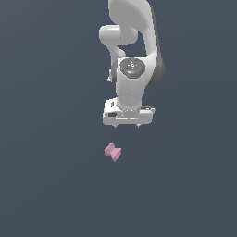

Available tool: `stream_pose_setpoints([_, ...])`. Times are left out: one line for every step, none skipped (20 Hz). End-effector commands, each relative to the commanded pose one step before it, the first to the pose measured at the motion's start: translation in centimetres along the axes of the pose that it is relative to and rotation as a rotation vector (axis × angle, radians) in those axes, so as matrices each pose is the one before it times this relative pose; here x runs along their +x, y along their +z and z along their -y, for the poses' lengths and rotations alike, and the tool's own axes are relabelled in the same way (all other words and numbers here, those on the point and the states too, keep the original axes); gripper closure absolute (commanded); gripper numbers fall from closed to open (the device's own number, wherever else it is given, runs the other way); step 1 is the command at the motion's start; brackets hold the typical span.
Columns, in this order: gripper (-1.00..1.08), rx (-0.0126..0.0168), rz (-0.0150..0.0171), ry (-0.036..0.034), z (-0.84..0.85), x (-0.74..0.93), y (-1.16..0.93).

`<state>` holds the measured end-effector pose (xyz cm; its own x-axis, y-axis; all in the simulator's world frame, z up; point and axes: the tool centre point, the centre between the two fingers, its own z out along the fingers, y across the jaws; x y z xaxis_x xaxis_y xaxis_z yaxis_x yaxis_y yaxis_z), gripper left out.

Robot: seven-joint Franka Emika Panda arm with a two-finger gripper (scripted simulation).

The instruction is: Pick up the object and move it to a goal position.

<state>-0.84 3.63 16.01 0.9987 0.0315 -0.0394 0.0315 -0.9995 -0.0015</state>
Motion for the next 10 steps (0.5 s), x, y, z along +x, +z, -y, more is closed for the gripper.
stream_pose_setpoints([-0.92,0.00000,0.00000,0.00000,-0.001,0.000,0.000])
stream_pose_setpoints([-0.92,-0.00026,0.00038,-0.00086,0.049,-0.014,-0.001])
stream_pose_setpoints([-0.92,-0.00079,0.00124,-0.00271,0.156,-0.040,0.005])
stream_pose_setpoints([-0.92,-0.00129,0.00200,-0.00443,0.250,-0.067,0.005])
stream_pose_setpoints([-0.92,-0.00181,0.00275,-0.00622,0.345,-0.095,0.005])
stream_pose_setpoints([-0.92,-0.00238,0.00352,-0.00823,0.444,-0.124,0.004])
stream_pose_setpoints([-0.92,-0.00272,0.00388,-0.00954,0.493,-0.143,-0.001])
stream_pose_setpoints([-0.92,-0.00229,0.00316,-0.00832,0.405,-0.122,-0.006])
stream_pose_setpoints([-0.92,-0.00176,0.00235,-0.00673,0.302,-0.097,-0.011])
stream_pose_setpoints([-0.92,-0.00121,0.00156,-0.00507,0.204,-0.070,-0.012])
